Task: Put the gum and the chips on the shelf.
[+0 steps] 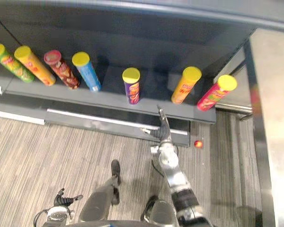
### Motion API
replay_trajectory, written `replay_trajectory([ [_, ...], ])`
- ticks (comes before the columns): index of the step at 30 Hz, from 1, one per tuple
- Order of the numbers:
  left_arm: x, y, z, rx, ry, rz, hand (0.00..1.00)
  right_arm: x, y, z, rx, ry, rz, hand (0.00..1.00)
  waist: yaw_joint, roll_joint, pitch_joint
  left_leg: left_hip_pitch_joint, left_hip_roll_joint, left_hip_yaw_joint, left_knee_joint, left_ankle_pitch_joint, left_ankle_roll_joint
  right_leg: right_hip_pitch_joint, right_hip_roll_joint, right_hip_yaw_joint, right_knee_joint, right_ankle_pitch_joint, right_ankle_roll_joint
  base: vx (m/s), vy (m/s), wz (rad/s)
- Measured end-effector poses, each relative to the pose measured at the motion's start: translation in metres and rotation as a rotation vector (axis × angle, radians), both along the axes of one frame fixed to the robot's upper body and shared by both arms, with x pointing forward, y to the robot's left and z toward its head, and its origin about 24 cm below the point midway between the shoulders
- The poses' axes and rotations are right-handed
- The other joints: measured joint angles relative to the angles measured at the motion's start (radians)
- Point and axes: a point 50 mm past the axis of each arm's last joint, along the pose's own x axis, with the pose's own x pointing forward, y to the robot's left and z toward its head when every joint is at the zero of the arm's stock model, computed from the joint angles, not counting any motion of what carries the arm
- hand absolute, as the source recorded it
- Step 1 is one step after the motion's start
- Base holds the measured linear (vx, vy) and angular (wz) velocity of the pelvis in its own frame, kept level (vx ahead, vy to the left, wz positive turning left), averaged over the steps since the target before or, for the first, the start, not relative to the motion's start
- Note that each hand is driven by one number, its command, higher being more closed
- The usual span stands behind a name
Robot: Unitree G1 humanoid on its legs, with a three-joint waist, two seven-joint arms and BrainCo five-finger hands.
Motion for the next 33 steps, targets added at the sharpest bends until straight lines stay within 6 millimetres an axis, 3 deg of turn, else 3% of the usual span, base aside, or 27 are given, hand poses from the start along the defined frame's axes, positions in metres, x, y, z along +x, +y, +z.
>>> replay_trajectory([
  [6,-0.016,-0.013,-0.008,-0.083,0.038,0.016,0.00,-0.047,-0.019,-0.046,0.062,0.195,-0.019,0.00,-0.027,-0.006,-0.061,0.078,0.018,0.064,-0.008,-0.027,-0.003,0.068,0.022,0.062,-0.085,0.048,0.002,0.00,0.006,-0.36],
  [11,-0.035,-0.013,-0.012,-0.118,0.063,0.105,0.00,-0.096,-0.044,-0.100,0.103,0.463,-0.137,0.00,-0.050,-0.005,-0.097,0.117,0.032,0.097,-0.009,-0.042,-0.011,0.104,0.039,0.097,-0.132,0.072,-0.002,-0.02,0.010,-0.23],
  [16,-0.055,-0.014,-0.017,-0.195,0.084,0.233,0.00,-0.161,-0.060,-0.154,0.161,0.796,-0.290,0.00,-0.057,-0.012,-0.115,0.153,0.034,0.115,-0.009,-0.052,-0.010,0.140,0.044,0.112,-0.157,0.084,0.001,0.01,0.001,-0.08],
  [19,-0.062,-0.016,-0.019,-0.225,0.099,0.249,0.00,-0.174,-0.070,-0.166,0.251,0.867,-0.427,0.00,-0.062,-0.015,-0.124,0.169,0.035,0.130,-0.009,-0.058,-0.009,0.152,0.045,0.131,-0.174,0.092,0.001,0.03,0.006,-0.19],
  [21,-0.066,-0.017,-0.021,-0.246,0.109,0.268,0.00,-0.197,-0.074,-0.180,0.393,0.967,-0.587,0.00,-0.060,-0.017,-0.130,0.181,0.035,0.149,-0.010,-0.066,-0.009,0.161,0.045,0.146,-0.188,0.105,0.002,0.05,0.018,-0.21],
  [26,-0.072,-0.017,-0.022,-0.294,0.110,0.323,0.00,-0.241,-0.073,-0.193,0.543,1.132,-0.773,0.00,-0.069,-0.022,-0.129,0.218,0.019,0.154,-0.010,-0.081,-0.011,0.208,0.035,0.148,-0.217,0.113,0.009,0.06,0.015,-0.05],
  [33,-0.077,-0.017,-0.024,-0.331,0.114,0.367,0.00,-0.239,-0.073,-0.194,0.616,1.124,-0.838,0.00,-0.076,-0.025,-0.127,0.234,0.005,0.152,-0.010,-0.089,-0.007,0.235,0.028,0.141,-0.236,0.116,0.014,0.00,0.002,0.01],
])
